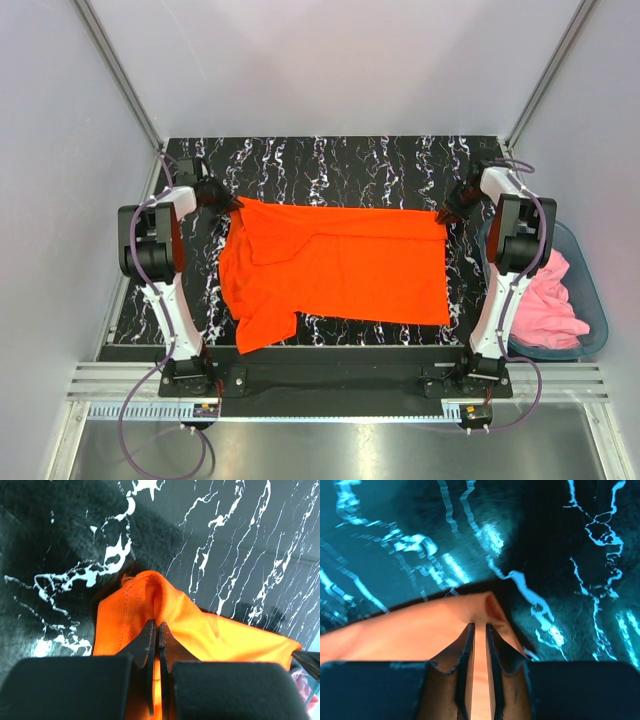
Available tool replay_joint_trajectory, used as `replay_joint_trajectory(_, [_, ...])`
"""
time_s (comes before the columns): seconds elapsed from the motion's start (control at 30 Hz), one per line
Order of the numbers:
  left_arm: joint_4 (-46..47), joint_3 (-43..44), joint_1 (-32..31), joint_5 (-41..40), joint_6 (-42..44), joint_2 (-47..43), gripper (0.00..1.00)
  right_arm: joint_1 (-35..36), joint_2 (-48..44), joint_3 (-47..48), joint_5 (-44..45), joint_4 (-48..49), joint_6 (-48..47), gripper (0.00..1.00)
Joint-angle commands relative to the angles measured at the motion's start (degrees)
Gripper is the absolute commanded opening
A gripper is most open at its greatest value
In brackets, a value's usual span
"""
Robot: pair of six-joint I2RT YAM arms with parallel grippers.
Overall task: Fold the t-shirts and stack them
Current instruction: Fold the tshirt
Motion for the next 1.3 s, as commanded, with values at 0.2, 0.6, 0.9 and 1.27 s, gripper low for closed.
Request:
replay_joint_trajectory(0.2, [6.7, 2.8, 1.1, 3.2, -0.3, -1.1, 0.54, -1.0, 1.5, 1.1, 1.6, 0.3, 2.0, 0.21])
replay_joint_trajectory(0.6, [4.1, 8.5, 1.1, 8.0, -2.7, 6.3, 0.55, -1.0, 2.1, 0.8, -0.2, 0.2, 1.5, 0.22])
replay_joint_trajectory(0.9, [2.9, 8.6, 1.1, 7.5, -2.8, 7.0, 0.42, -0.9, 2.4, 1.2, -0.3, 0.2, 1.9, 0.22])
replay_joint_trajectory(1.27, [-0.2, 15.0, 1.4, -1.8, 0.1, 7.3, 0.00, -1.0, 4.1, 1.3, 4.9, 0.0, 3.6, 0.13])
